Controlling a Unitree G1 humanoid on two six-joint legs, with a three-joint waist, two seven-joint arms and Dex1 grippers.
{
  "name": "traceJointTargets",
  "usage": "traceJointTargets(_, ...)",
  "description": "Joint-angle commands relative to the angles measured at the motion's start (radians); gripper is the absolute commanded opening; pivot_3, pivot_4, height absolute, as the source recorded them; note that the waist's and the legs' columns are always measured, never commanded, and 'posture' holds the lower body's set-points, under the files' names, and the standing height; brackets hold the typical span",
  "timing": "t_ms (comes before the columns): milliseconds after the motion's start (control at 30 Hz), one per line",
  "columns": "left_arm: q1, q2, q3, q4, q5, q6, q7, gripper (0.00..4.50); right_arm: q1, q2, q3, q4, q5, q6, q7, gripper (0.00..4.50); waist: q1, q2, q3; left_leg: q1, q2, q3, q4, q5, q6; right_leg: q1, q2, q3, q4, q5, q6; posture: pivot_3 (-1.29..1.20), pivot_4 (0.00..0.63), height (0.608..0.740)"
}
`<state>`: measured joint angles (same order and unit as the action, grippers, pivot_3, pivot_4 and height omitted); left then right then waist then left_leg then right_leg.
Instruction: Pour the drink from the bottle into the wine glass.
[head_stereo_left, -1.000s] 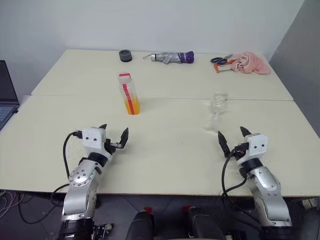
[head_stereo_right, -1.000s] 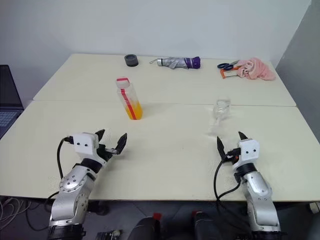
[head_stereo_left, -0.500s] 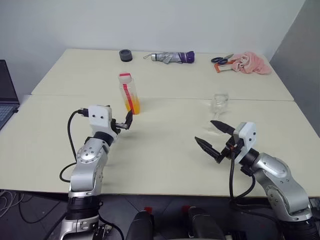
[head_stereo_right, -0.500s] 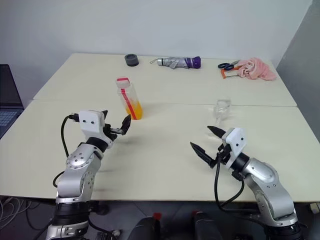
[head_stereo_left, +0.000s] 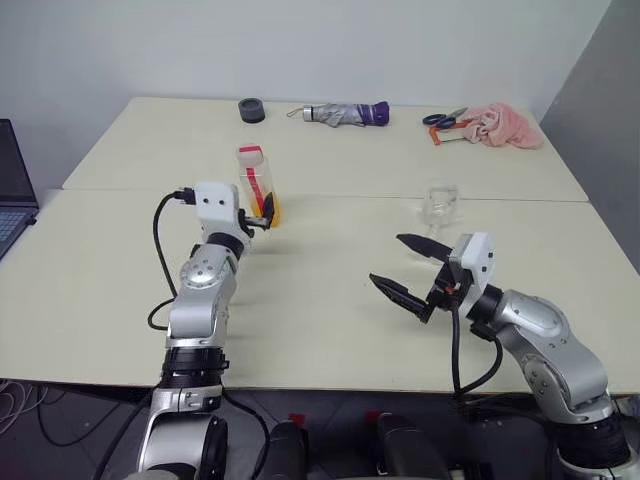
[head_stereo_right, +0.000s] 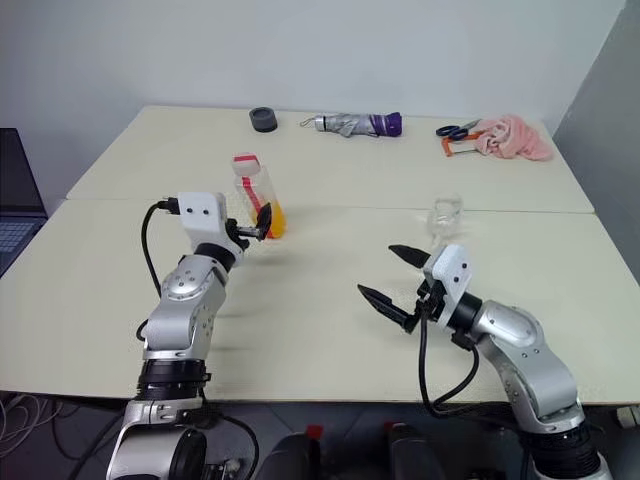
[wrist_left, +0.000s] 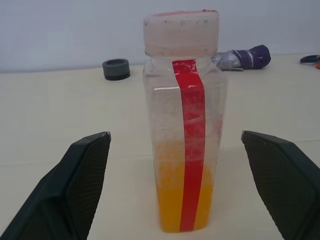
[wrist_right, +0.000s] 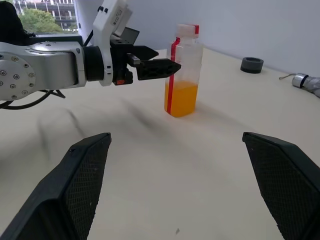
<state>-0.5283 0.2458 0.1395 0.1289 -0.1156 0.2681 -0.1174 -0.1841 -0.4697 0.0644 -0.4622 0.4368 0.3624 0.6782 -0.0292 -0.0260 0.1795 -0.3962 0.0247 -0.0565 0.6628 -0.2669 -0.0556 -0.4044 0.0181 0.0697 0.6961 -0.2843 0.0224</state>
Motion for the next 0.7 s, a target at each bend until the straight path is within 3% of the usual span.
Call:
traceJointTargets(33, -0.060, -0.010, -0.006, 0.021, 0.013, -0.038, 0.016, 4.48, -0.025, 0.005, -0.001, -0.009, 0.010, 0.001, 0.007, 4.50, 0.000, 0.000, 0.000, 0.000, 0.000, 0.000, 0.000, 0.000, 0.000, 0.000, 0.000, 0.000, 0.000, 0.000, 0.000, 0.00, 0.150, 0.740)
traceJointTargets(700, -0.290, -0.015, 0.002, 0.316, 0.036, -0.077, 0.063, 4.48, -0.106, 0.015, -0.011, 0.026, 0.023, 0.024, 0.003, 4.50, 0.000, 0.000, 0.000, -0.001, -0.001, -0.001, 0.000, 0.000, 0.000, 0.000, -0.001, -0.001, 0.000, 0.000, 0.000, 0.00, 0.150, 0.740)
